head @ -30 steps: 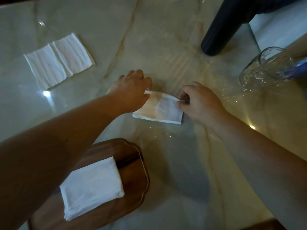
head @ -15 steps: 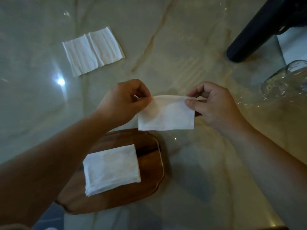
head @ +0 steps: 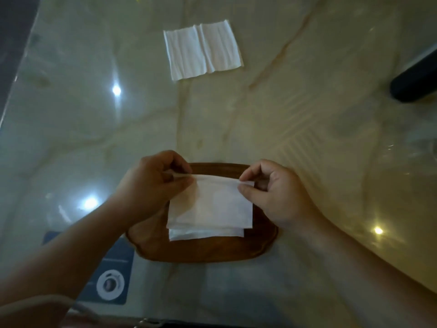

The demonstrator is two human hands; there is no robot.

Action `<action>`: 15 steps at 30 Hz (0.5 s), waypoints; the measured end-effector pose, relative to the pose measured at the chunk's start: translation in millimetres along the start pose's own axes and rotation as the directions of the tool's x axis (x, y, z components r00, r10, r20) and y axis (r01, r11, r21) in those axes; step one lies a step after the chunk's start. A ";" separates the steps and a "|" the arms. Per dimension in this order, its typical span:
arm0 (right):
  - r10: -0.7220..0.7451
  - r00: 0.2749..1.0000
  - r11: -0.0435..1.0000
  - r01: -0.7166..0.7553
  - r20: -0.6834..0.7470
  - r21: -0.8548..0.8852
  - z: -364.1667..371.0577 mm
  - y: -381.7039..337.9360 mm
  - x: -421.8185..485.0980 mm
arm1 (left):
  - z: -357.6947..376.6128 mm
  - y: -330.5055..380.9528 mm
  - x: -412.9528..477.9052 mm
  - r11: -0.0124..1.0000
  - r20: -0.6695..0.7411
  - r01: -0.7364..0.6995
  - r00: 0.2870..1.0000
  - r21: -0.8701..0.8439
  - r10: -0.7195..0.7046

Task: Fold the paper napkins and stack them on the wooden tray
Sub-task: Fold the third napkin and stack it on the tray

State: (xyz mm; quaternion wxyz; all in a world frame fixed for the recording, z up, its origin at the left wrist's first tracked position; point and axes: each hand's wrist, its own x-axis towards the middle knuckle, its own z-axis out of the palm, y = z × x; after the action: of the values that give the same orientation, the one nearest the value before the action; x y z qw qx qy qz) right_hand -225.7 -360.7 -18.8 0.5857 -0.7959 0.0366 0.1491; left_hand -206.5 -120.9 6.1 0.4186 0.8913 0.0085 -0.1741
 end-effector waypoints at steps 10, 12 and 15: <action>-0.076 0.994 0.961 0.093 0.076 -0.259 17.3 -0.7 -8.8 | 10.1 -24.0 -22.8 0.978 -0.075 -0.072 0.993 0.196 0.089; -0.182 0.979 0.873 0.202 0.087 -0.444 18.1 -3.8 -7.3 | 8.6 -26.4 -25.9 0.958 -0.079 -0.126 0.985 0.259 0.151; -0.252 0.965 0.756 0.245 0.076 -0.606 17.1 -5.3 -4.5 | 3.3 -29.7 -26.5 0.923 -0.062 -0.206 0.969 0.325 0.238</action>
State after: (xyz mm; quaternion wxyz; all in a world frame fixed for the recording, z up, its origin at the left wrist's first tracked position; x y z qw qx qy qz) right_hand -232.1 -343.5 -17.2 0.3116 -0.9405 -0.1165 0.0700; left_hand -237.2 -100.6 -9.4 0.2865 0.9495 -0.0996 -0.0798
